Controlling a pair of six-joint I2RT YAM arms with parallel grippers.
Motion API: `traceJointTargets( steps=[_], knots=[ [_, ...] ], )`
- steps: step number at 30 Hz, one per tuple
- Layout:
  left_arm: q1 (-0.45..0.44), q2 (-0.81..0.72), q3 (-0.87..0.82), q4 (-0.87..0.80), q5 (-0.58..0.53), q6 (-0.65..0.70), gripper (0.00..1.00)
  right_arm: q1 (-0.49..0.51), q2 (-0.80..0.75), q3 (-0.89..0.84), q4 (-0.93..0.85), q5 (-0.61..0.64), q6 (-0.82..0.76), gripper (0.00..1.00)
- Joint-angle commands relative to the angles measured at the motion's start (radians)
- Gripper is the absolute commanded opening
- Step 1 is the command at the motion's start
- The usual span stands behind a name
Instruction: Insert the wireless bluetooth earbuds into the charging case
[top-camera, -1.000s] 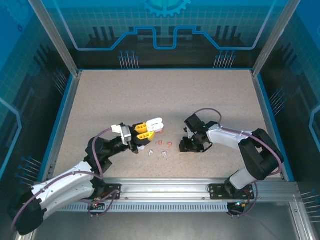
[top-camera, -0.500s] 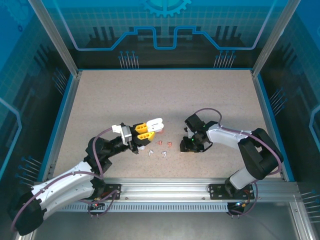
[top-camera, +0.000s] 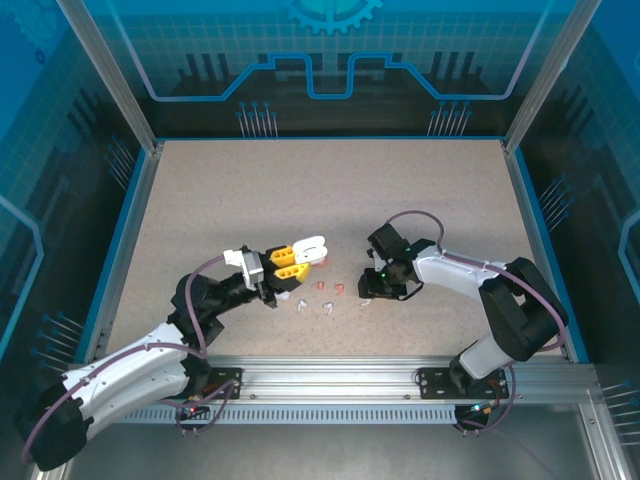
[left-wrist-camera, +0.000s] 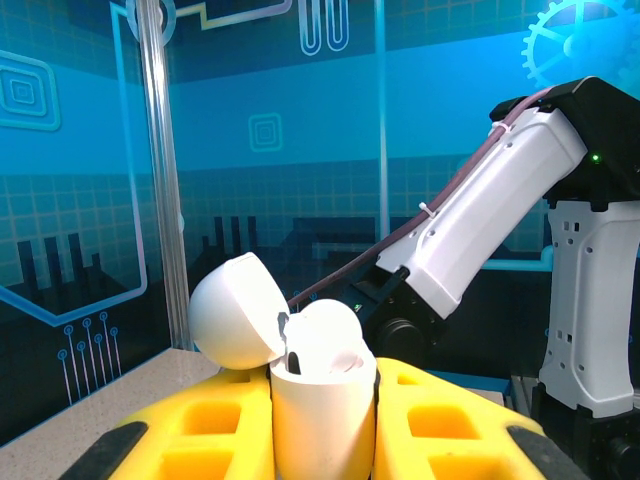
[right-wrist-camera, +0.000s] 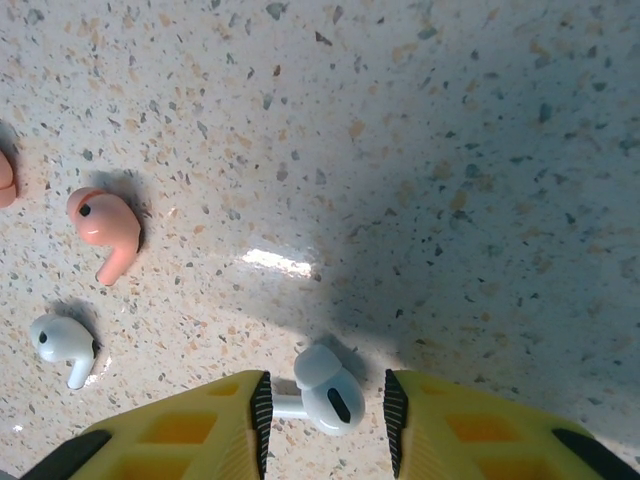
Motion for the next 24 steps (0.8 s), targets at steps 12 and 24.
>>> traceJointTargets(
  steps=[12, 24],
  knots=[
    [-0.005, -0.028, -0.017, 0.003, -0.026, 0.017, 0.00, 0.040, 0.067, 0.025, -0.003, -0.008, 0.000, 0.37],
    [-0.007, -0.040, -0.022, -0.007, -0.029, 0.017, 0.00, 0.065, 0.083, 0.038, -0.007, 0.008, 0.001, 0.30]
  ],
)
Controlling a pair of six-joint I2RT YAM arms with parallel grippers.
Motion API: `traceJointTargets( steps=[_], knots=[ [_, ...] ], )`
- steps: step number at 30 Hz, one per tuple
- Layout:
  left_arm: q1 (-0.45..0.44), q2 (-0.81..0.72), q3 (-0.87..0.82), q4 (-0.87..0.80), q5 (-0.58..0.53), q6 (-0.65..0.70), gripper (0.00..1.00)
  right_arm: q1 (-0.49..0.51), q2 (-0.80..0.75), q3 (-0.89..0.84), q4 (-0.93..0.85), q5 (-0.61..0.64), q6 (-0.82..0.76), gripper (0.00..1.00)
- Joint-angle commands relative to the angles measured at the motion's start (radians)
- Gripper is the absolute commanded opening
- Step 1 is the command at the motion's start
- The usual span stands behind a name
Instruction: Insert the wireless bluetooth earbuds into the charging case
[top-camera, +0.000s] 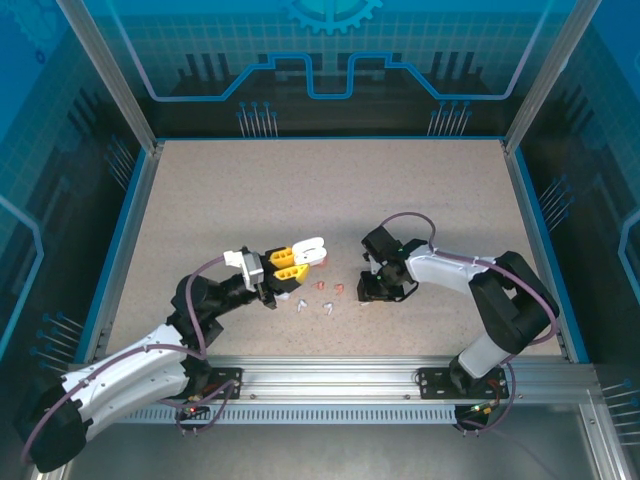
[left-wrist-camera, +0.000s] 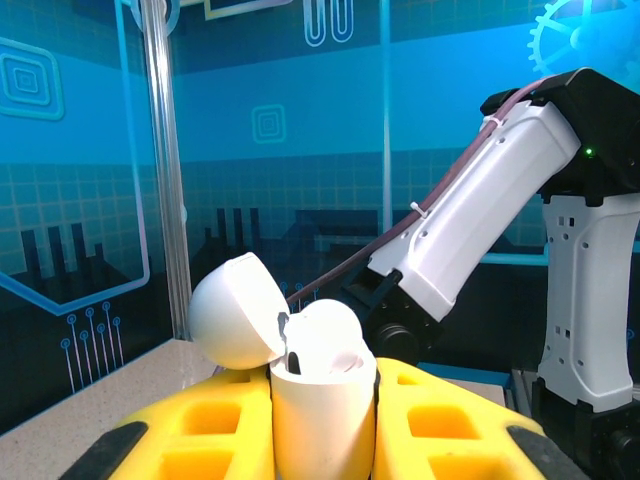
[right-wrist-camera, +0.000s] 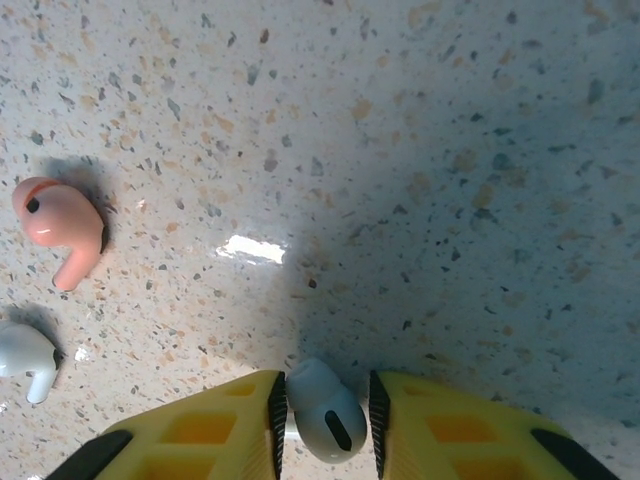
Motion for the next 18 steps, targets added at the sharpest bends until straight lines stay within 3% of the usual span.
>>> traceJointTargets(
  steps=[1, 6, 18],
  knots=[
    [-0.006, -0.027, -0.012, 0.011, -0.023, 0.017, 0.00, 0.035, 0.019, 0.015, 0.004, -0.012, 0.001, 0.30],
    [-0.005, -0.042, -0.015, -0.002, -0.027, 0.017, 0.00, 0.052, -0.028, 0.010, 0.012, 0.009, -0.010, 0.20],
    [-0.006, -0.056, -0.027, -0.050, -0.034, 0.012, 0.00, 0.067, -0.224, 0.024, -0.059, 0.134, -0.139, 0.20]
  ],
)
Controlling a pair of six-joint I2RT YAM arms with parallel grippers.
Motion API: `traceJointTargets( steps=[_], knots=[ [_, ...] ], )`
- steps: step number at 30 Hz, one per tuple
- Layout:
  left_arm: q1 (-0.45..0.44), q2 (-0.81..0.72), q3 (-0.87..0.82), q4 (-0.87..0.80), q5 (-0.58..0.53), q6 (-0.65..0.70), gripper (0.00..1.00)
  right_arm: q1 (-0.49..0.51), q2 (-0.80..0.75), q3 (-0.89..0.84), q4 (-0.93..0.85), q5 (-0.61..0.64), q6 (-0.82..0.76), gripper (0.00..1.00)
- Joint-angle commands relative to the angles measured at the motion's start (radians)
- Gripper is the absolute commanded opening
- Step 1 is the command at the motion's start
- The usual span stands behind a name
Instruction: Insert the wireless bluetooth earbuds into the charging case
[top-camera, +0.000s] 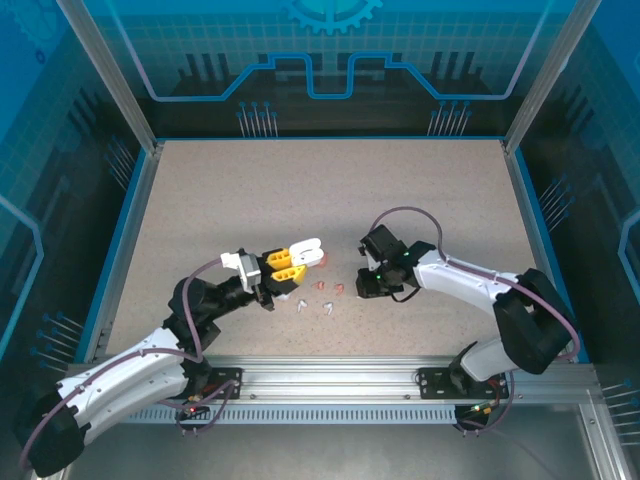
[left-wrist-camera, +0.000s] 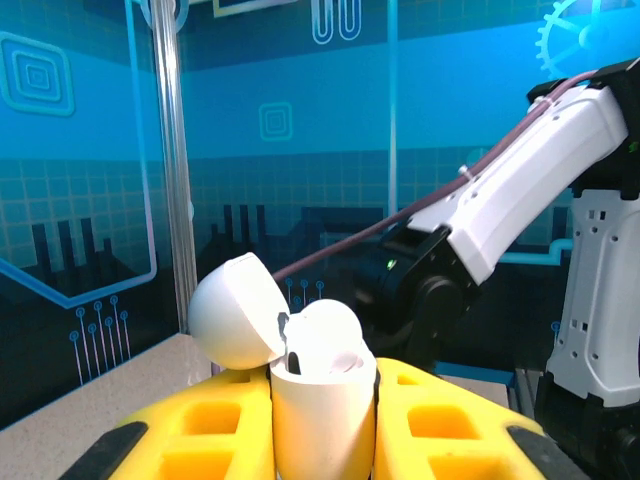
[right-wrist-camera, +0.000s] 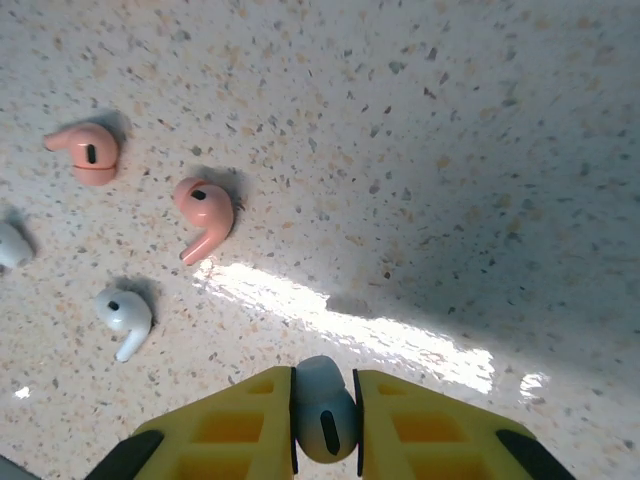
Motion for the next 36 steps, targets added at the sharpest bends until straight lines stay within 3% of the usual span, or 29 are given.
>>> traceJointTargets(
  steps=[1, 10, 16, 27, 36],
  knots=[
    [-0.006, -0.012, -0.015, -0.017, -0.012, 0.008, 0.00, 0.018, -0.100, 0.030, -0.069, 0.069, -0.100, 0.20],
    [-0.006, 0.039, -0.024, -0.023, 0.006, -0.012, 0.00, 0.076, -0.444, 0.096, -0.104, 0.180, -0.461, 0.20],
    [-0.005, 0.113, -0.008, 0.018, 0.028, -0.032, 0.00, 0.180, -0.552, 0.167, -0.081, 0.245, -0.710, 0.20],
    [-0.009, 0.172, 0.010, 0.051, 0.052, -0.053, 0.00, 0.436, -0.504, 0.283, -0.017, 0.469, -0.975, 0.20],
    [-0.012, 0.171, 0.012, 0.054, 0.055, -0.055, 0.00, 0.474, -0.403, 0.329, 0.020, 0.480, -1.060, 0.19]
  ],
)
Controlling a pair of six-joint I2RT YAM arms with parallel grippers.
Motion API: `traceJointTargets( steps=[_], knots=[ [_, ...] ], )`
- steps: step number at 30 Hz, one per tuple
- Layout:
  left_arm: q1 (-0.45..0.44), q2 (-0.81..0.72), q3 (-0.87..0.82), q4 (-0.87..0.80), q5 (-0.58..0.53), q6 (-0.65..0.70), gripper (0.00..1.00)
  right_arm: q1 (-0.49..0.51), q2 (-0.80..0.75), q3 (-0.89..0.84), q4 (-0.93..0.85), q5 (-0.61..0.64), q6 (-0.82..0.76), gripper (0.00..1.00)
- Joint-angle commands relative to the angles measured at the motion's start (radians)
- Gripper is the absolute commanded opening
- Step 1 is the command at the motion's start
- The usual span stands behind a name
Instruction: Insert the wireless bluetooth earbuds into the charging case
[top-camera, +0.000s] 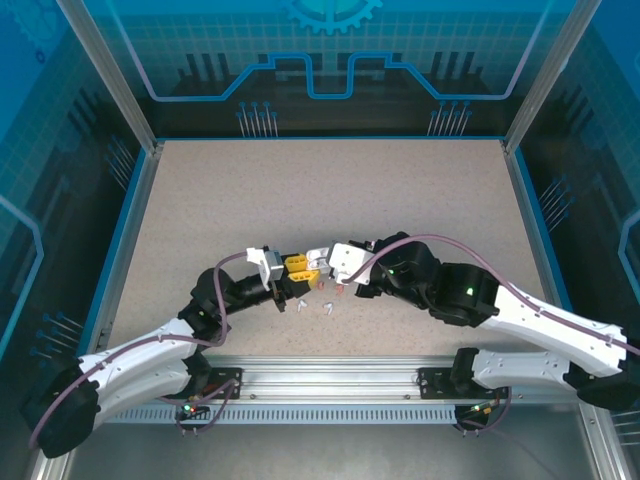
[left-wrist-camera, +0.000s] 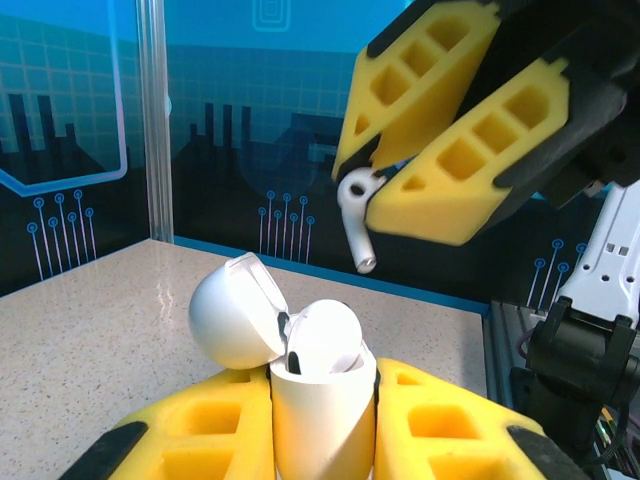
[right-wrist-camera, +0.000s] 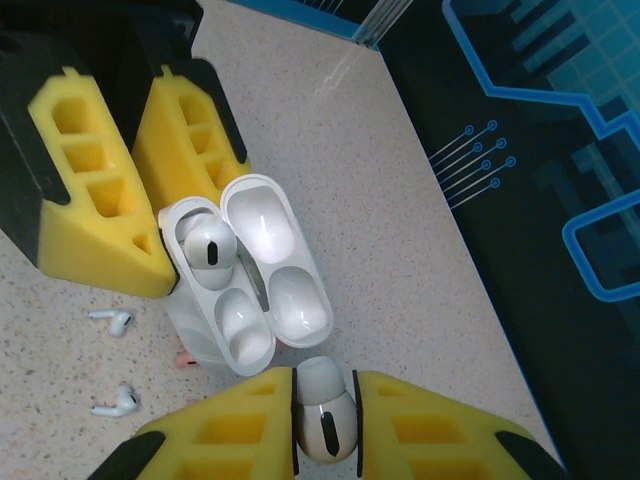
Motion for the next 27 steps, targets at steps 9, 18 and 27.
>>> traceJointTargets(
  steps=[9, 18, 27],
  knots=[
    [-0.010, -0.007, 0.026, 0.046, 0.022, -0.016, 0.00, 0.015, 0.041, 0.038, 0.064, 0.009, -0.049, 0.19],
    [-0.010, -0.002, 0.029, 0.044, 0.021, -0.016, 0.00, 0.017, 0.056, 0.033, 0.064, -0.005, -0.046, 0.19],
    [-0.012, 0.000, 0.031, 0.044, 0.019, -0.014, 0.00, 0.021, 0.085, 0.031, 0.050, 0.003, -0.047, 0.19]
  ],
)
